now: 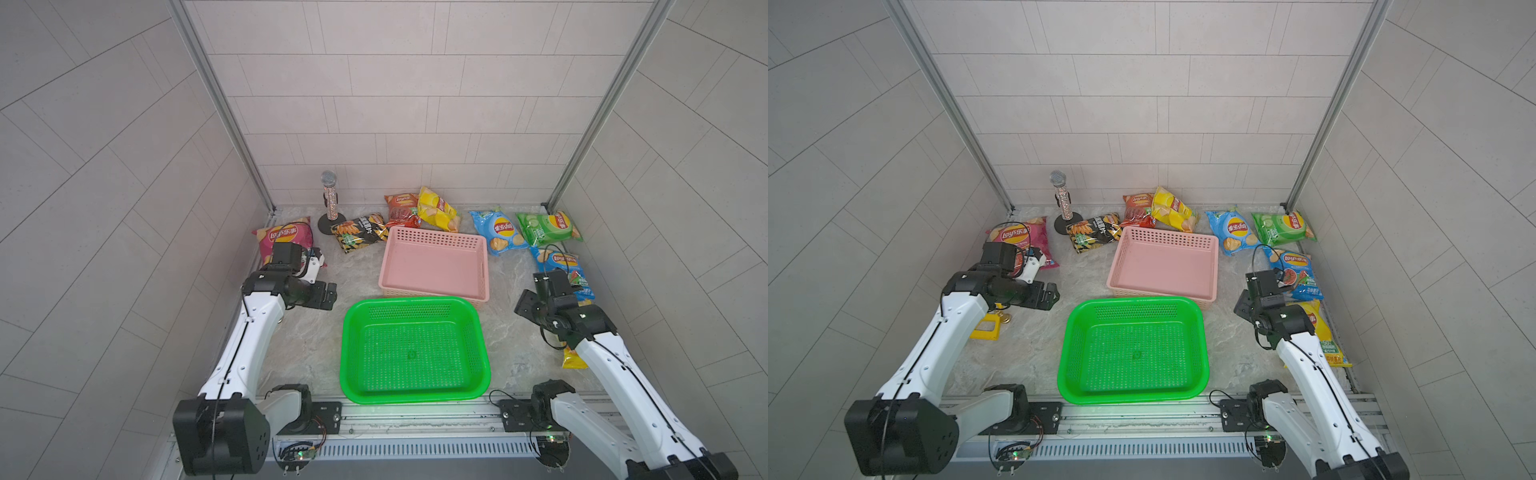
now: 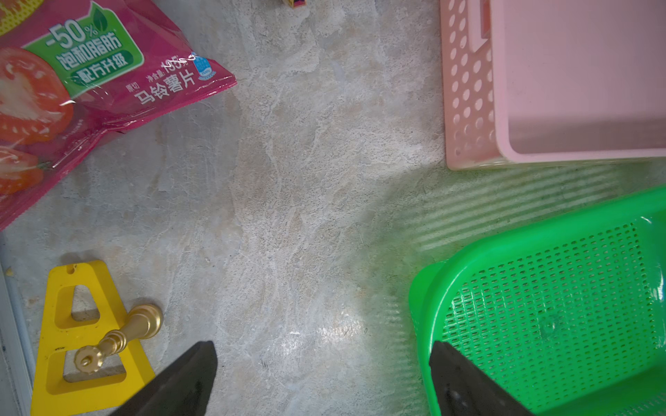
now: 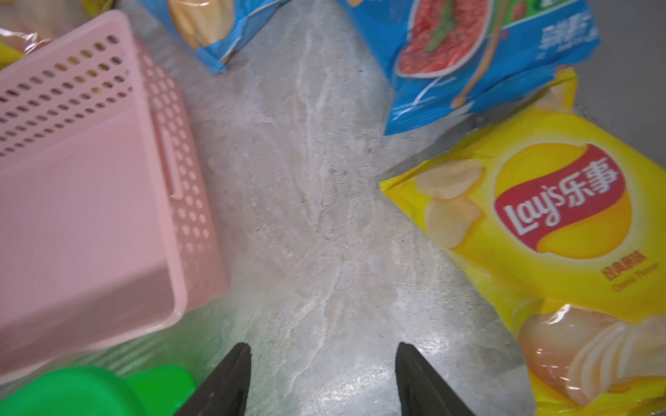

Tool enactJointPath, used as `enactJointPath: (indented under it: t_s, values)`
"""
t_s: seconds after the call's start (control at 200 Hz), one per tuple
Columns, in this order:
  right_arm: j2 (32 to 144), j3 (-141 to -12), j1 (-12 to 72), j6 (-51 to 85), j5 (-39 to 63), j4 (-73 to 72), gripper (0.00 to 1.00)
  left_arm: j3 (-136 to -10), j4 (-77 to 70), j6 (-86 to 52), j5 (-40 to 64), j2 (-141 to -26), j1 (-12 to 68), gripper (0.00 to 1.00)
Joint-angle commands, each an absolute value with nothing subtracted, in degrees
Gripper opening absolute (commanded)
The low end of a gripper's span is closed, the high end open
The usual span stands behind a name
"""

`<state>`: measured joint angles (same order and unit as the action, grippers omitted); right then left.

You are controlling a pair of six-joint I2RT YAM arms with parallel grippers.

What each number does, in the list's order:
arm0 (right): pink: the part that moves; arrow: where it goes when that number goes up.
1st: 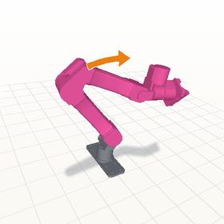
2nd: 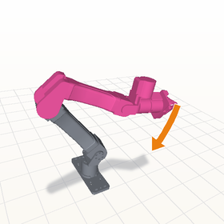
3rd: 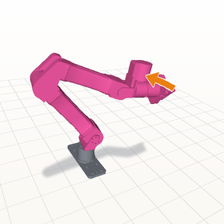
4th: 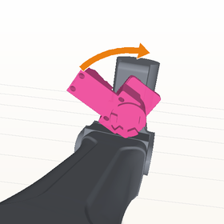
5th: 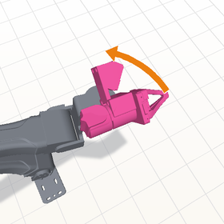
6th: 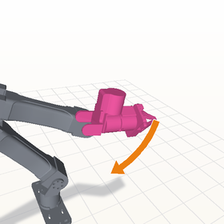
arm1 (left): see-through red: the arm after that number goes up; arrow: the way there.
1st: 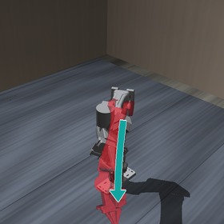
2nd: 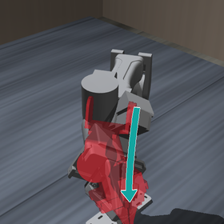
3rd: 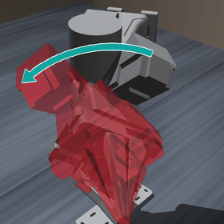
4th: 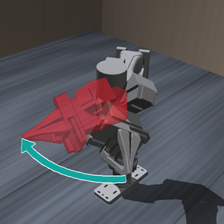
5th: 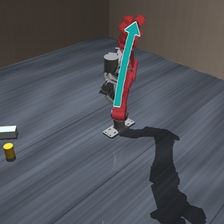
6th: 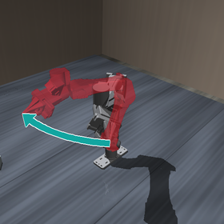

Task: Put the potato chips into the basket
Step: Adjust the basket at the center of the board, then pick up the potato chip from the center of the board.

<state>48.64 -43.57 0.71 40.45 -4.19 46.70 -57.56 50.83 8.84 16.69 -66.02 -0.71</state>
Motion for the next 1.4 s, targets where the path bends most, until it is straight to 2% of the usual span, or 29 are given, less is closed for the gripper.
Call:
enactJointPath:
  t_s: [0.0, 0.05, 0.18, 0.365, 0.6, 0.966, 1.071, 1.136, 1.286, 1.396]
  values:
    - [48.5, -41.81, -9.96, 37.68, 5.39, 42.23, 0.69, -56.97, 50.96, 8.79, 16.47, -65.48, -0.58, 1.0]
    - [49.64, -41.4, -14.78, 38.57, 8.21, 40.25, 0.76, -56.95, 50.97, 8.79, 16.6, -65.45, -0.54, 1.0]
    - [54.41, -41.17, -20.92, 41.39, 11.57, 35.39, 0.75, -56.95, 50.97, 8.81, 16.57, -65.47, -0.55, 1.0]
    - [59.25, -40.61, -22.61, 45.95, 9.4, 27.17, 0.69, -56.9, 50.95, 8.88, 16.62, -65.39, -0.58, 1.0]
    - [67.04, -40.71, -24.45, 48.95, 10.58, 18.77, 0.71, -56.88, 50.95, 8.88, 16.69, -65.13, -0.62, 1.0]
    - [76.72, -42.87, -24.44, 51.04, 10.93, 13.45, 0.68, -57.04, 51.16, 8.97, 16.79, -65.22, -0.51, 1.0]
    - [78.72, -43.65, -24.5, 50.71, 11.12, 11.95, 0.56, -57.04, 51.24, 8.92, 16.74, -65.23, -0.55, 1.0]
    - [79.36, -44.09, -24.52, 50.7, 11.66, 11.74, 0.53, -57.05, 51.23, 8.96, 16.79, -65.21, -0.53, 1.0]
    - [78.11, -43.73, -24.5, 50.61, 12.86, 11.53, 0.3, -57.05, 51.23, 9.01, 16.91, -65.17, -0.58, 1.0]
    - [75.61, -43.85, -24.43, 49.08, 11.09, 13.21, 0.08, -57.04, 51.19, 9.05, 16.96, -65.13, -0.53, 1.0]
